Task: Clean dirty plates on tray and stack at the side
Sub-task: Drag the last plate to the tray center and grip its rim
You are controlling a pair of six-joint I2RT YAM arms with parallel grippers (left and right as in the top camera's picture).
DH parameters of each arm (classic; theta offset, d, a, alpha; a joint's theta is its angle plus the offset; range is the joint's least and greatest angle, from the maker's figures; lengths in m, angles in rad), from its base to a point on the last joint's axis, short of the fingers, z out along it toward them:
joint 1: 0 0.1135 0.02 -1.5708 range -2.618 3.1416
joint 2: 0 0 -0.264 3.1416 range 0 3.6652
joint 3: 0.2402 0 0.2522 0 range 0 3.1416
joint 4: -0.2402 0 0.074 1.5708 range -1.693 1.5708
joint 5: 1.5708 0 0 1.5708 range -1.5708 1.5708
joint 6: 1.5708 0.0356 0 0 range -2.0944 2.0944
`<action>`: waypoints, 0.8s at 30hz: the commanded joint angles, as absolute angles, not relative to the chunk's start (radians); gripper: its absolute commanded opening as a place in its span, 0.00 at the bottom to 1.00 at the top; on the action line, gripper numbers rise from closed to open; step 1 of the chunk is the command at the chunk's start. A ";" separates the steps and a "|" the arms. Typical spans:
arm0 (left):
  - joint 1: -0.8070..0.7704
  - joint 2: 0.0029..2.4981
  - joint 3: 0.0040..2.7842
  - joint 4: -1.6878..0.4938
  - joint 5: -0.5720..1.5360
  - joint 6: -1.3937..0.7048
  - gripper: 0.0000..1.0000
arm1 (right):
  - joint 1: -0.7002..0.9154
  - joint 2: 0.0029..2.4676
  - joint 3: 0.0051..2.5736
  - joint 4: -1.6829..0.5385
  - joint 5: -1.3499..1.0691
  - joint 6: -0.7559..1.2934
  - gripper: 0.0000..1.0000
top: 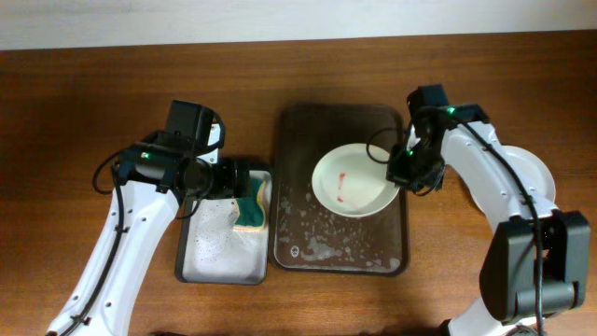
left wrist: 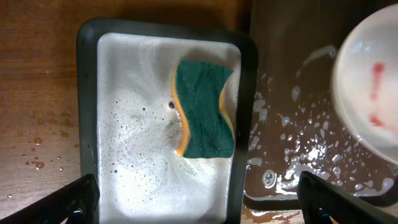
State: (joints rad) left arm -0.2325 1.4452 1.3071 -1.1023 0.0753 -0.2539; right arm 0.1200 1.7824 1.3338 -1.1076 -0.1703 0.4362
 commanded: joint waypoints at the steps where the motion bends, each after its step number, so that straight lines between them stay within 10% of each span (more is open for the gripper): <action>1: -0.228 1.438 1.311 -1.103 0.083 -0.252 0.99 | 0.178 1.789 1.181 -0.999 -0.271 0.611 0.04; 4: -0.228 1.438 1.311 -1.103 0.083 -0.252 0.99 | 0.230 1.769 1.136 -0.936 -0.276 0.640 0.31; 11: -0.228 1.438 1.311 -1.103 0.083 -0.252 0.99 | 0.236 1.212 1.145 -0.943 -0.054 0.277 0.53; 24: -0.228 1.438 1.311 -1.067 0.117 -0.282 1.00 | 0.182 1.734 1.033 -0.698 -0.202 0.082 0.38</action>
State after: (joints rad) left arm -0.2325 1.4452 1.3071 -1.0668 0.1024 -0.2729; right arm 0.1883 1.6630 1.0351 -0.7273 -0.1711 0.1013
